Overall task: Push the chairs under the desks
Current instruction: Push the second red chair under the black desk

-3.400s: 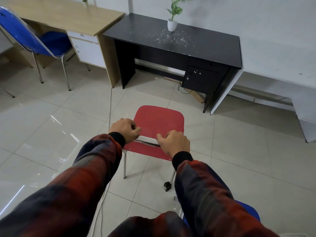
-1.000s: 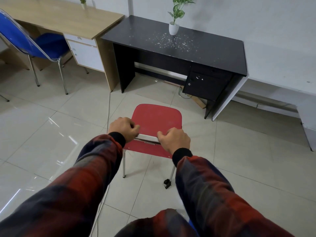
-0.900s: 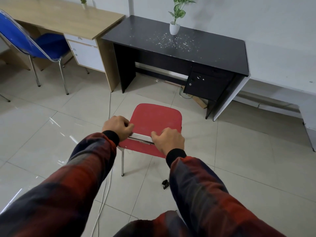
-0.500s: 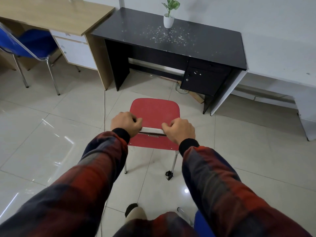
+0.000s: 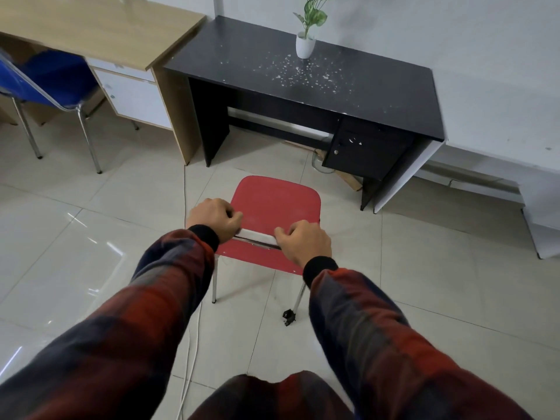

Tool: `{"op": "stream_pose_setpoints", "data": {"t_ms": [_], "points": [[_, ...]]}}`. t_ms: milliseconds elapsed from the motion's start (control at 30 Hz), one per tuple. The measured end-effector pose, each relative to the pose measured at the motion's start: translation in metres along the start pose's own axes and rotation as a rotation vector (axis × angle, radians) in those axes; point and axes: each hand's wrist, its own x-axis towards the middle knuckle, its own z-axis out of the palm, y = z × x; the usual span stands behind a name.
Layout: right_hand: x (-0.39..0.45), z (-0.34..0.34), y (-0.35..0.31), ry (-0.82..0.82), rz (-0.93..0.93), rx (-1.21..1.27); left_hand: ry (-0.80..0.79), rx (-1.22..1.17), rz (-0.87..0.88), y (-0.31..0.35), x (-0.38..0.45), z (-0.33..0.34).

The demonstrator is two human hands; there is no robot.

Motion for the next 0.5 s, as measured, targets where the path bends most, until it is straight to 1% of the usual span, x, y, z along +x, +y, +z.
{"op": "stream_pose_setpoints", "data": {"t_ms": [100, 200, 300, 500], "points": [[0.02, -0.019, 0.011, -0.015, 0.014, -0.012, -0.014, -0.011, 0.0, 0.022, 0.011, 0.002], [0.031, -0.025, 0.026, 0.016, 0.06, -0.034, -0.032, -0.013, 0.036, 0.036, 0.014, 0.009], [0.03, -0.016, 0.022, 0.027, 0.075, -0.044, -0.036, 0.005, 0.062, 0.028, 0.018, 0.008], [0.032, 0.006, -0.012, 0.032, 0.108, -0.014, -0.04, 0.014, 0.097, -0.005, 0.039, -0.005]]}}
